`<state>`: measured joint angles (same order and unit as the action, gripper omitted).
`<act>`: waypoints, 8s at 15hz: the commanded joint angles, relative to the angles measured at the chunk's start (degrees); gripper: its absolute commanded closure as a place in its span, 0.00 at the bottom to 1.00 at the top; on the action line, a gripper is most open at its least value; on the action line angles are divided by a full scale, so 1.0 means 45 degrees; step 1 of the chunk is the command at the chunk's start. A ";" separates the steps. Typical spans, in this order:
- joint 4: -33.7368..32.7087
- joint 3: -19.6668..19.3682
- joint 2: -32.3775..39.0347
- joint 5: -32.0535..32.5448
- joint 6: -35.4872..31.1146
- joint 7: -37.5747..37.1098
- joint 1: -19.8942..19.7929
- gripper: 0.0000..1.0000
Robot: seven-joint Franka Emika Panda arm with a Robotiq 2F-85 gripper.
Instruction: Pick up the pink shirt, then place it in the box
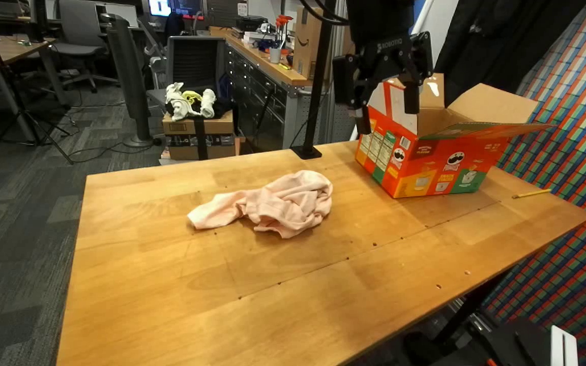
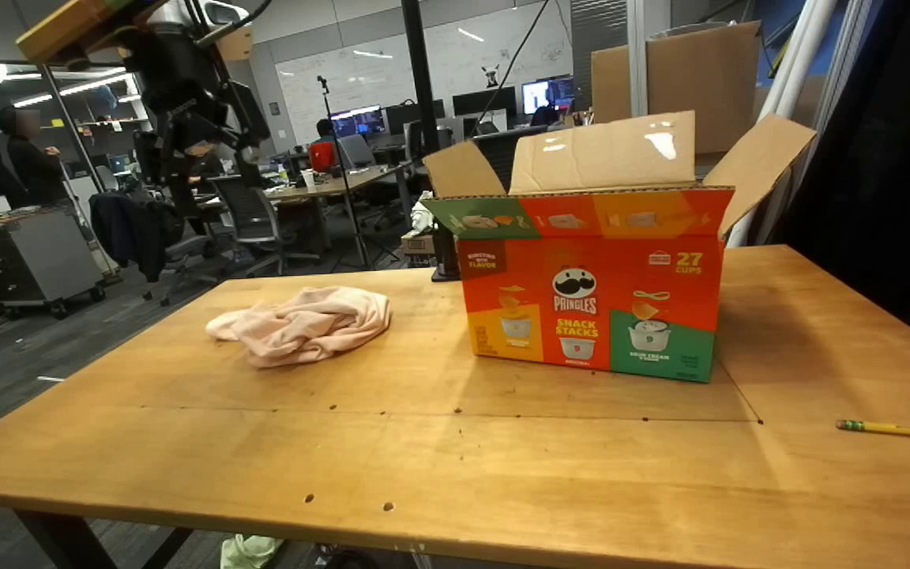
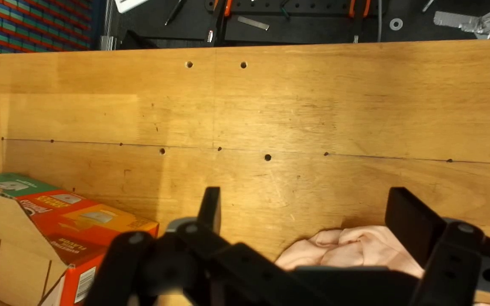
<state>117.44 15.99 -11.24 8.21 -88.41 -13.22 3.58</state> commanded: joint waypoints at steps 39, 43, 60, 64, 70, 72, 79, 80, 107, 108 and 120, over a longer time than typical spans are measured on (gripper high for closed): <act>-0.2393 -0.0746 0.5694 0.0313 -0.5766 0.4894 0.1806 0.00; -0.2339 -0.0819 0.6090 0.0276 -0.5821 0.5064 0.1800 0.00; -0.1777 -0.0905 0.6922 0.0474 -0.5912 0.5289 0.1826 0.00; -0.1629 -0.0909 0.6790 0.0517 -0.5890 0.5332 0.1833 0.31; -0.1513 -0.0969 0.6607 0.0522 -0.5879 0.5272 0.1805 0.77; -0.1536 -0.0998 0.6548 0.0558 -0.5806 0.5237 0.1824 0.93; -0.1671 -0.1022 0.6176 0.0824 -0.5412 0.5113 0.1931 0.98; -0.1713 -0.1018 0.6109 0.0900 -0.5329 0.5097 0.1956 0.98; -0.7787 -0.0841 0.5427 0.3076 -0.2810 0.4778 0.2834 0.98; -0.8194 -0.0844 0.5482 0.3106 -0.2672 0.4726 0.2875 0.98; -1.1387 -0.1117 0.5979 0.2978 -0.2084 0.3810 0.2967 0.98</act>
<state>72.78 11.95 13.75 20.40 -99.81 5.64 16.21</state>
